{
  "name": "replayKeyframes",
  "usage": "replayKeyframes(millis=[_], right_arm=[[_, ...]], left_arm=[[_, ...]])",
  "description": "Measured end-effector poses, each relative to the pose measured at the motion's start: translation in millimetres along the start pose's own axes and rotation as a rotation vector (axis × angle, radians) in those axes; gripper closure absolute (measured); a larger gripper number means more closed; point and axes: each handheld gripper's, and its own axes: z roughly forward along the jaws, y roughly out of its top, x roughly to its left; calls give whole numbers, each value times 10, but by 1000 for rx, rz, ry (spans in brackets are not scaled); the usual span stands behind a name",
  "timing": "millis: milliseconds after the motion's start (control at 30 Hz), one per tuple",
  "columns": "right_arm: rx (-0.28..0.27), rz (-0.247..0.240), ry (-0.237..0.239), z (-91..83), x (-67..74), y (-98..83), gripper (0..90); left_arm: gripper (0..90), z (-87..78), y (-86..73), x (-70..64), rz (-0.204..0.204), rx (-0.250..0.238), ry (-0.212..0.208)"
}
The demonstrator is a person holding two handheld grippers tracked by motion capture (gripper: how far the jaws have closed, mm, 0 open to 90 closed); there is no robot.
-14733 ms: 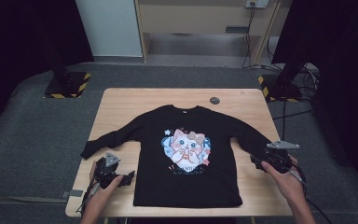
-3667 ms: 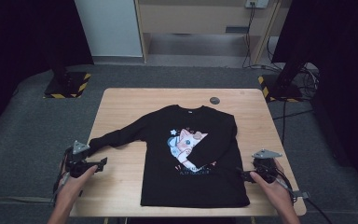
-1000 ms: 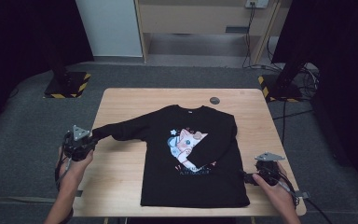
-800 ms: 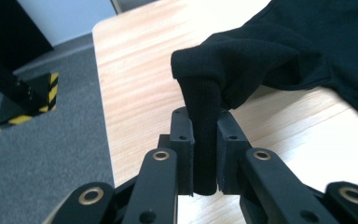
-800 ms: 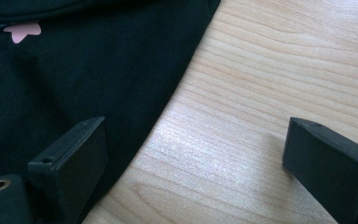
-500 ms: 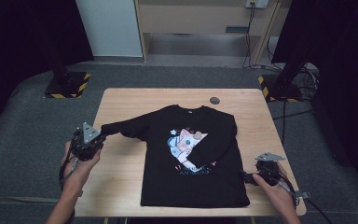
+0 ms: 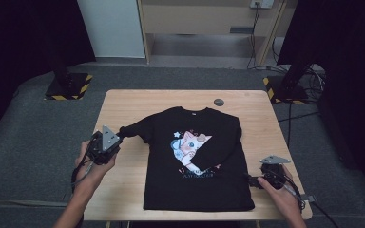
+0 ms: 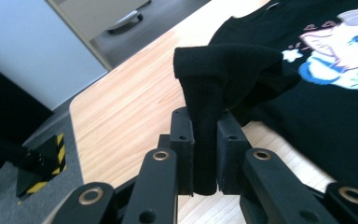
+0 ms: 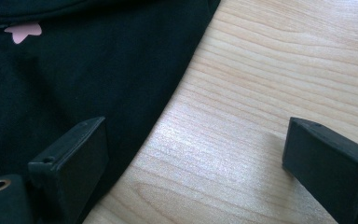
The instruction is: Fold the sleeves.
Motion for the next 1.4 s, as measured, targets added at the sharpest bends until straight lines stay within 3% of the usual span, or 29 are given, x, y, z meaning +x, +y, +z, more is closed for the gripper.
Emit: replayKeyframes(millis=[233, 600, 1233, 1400], right_arm=[[-2, 2, 2, -3, -2, -2, 72], [-3, 1, 2, -9, -4, -4, 72], [0, -5, 4, -10, 9, -3, 74], [0, -5, 5, -9, 9, -5, 73]], left_arm=[[799, 31, 148, -157, 51, -15, -35], [798, 105, 278, -401, 157, 2, -96], [795, 292, 271, -681, 219, 63, -172], [791, 337, 248, -768, 219, 82, -196]])
